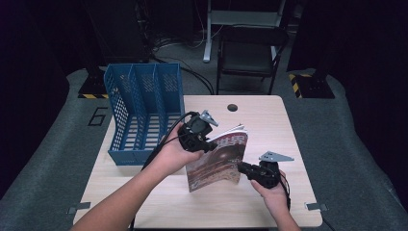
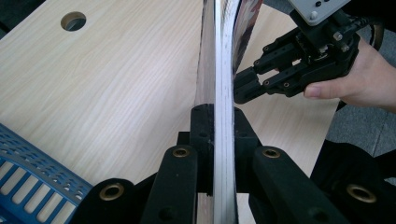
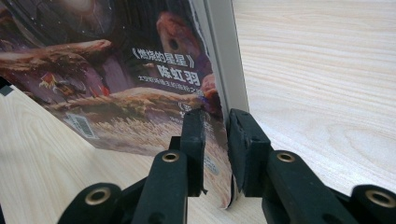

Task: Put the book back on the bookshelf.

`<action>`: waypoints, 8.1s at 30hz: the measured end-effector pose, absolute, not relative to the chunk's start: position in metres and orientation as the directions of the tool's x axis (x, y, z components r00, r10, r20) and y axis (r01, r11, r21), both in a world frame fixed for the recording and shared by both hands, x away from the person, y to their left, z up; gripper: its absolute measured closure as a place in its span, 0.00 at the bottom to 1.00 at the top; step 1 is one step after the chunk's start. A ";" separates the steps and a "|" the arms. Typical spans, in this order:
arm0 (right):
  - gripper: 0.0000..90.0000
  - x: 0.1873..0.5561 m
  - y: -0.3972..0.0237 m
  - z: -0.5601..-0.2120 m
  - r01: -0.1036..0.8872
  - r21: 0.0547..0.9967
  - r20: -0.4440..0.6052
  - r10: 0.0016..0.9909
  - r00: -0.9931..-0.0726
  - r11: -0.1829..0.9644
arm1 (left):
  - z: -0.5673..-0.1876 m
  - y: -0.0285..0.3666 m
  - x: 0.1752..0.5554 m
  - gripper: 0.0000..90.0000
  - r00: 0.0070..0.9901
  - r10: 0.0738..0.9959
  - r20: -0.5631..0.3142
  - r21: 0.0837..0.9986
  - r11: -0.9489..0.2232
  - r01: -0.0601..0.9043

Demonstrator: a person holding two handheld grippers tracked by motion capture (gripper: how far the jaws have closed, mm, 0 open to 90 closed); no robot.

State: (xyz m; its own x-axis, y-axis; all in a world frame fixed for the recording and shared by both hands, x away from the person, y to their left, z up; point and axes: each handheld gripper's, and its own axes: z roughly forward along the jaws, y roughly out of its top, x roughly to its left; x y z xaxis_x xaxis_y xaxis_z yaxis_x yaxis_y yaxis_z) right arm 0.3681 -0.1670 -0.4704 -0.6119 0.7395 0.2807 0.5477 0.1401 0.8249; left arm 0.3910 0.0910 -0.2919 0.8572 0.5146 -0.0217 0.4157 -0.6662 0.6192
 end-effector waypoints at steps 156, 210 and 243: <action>0.64 0.370 -0.176 -0.485 0.611 0.781 0.329 0.745 -0.580 0.130 | -0.189 0.259 0.421 0.93 0.601 0.799 -0.014 0.669 -0.440 0.600; 0.64 0.369 -0.176 -0.485 0.621 0.775 0.342 0.746 -0.572 0.121 | -0.184 0.324 0.445 0.93 0.365 0.930 -0.033 0.684 -0.245 0.687; 0.64 0.370 -0.174 -0.485 0.621 0.774 0.341 0.743 -0.576 0.126 | -0.190 0.317 0.487 0.93 0.209 0.975 -0.077 0.686 -0.100 0.721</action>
